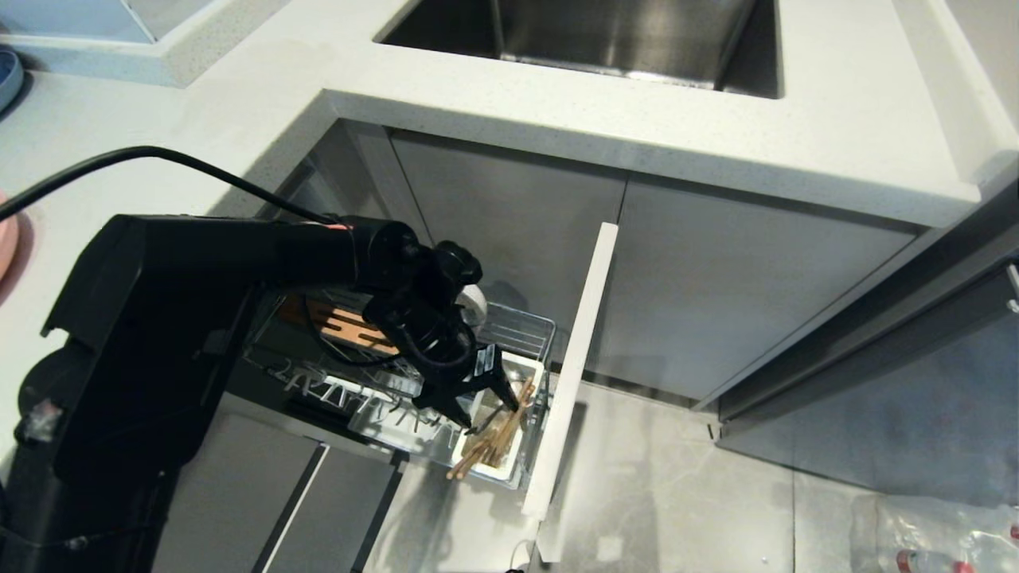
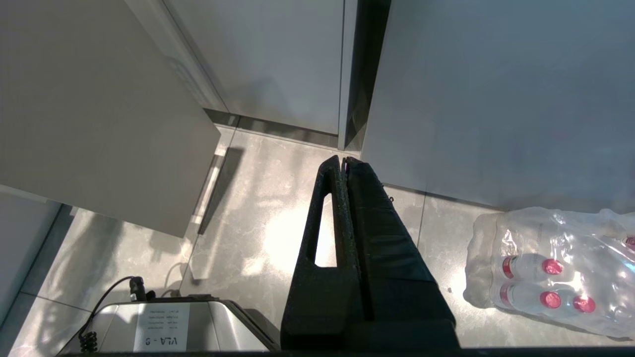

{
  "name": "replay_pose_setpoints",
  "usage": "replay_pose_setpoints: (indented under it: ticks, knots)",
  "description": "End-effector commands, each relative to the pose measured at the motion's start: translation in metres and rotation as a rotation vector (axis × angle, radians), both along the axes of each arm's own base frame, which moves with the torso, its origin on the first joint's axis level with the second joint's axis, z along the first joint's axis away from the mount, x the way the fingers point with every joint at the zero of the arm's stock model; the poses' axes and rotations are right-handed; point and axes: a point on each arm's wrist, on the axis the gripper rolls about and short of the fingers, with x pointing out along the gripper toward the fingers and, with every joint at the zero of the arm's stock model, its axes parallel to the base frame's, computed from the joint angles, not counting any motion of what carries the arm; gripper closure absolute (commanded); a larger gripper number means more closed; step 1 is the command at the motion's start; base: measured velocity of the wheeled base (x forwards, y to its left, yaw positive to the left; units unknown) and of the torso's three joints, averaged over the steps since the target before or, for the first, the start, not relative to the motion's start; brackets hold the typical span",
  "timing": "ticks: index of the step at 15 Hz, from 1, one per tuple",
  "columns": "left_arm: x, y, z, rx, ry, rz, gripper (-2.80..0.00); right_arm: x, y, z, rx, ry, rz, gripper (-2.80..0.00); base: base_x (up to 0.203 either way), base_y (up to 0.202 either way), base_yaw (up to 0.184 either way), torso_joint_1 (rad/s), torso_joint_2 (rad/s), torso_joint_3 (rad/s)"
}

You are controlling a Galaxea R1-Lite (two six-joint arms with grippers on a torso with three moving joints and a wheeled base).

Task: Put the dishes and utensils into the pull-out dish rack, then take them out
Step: Pick up the plate and place it in the cupboard

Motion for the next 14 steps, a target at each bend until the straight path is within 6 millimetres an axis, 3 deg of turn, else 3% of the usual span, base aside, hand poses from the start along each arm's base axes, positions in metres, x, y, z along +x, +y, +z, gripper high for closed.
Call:
replay_pose_setpoints:
  ticks: [1,10,11,14]
  knots:
    - [-0.004,0.001,0.009,-0.007,-0.013,0.002,-2.8,0.0,0.0,0.0,0.0,0.002,0.0,0.0,0.0,0.0,0.0,0.0,0.0,0.0]
    - [-0.038,0.015,0.067,0.021,-0.137,0.022,-2.8,0.0,0.0,0.0,0.0,0.002,0.0,0.0,0.0,0.0,0.0,0.0,0.0,0.0]
    - [-0.043,0.015,0.071,0.032,-0.141,0.021,0.0,0.0,0.0,0.0,0.0,0.002,0.0,0.0,0.0,0.0,0.0,0.0,0.0,0.0]
    - [-0.066,0.02,0.096,0.043,-0.181,0.021,0.0,0.0,0.0,0.0,0.0,0.002,0.0,0.0,0.0,0.0,0.0,0.0,0.0,0.0]
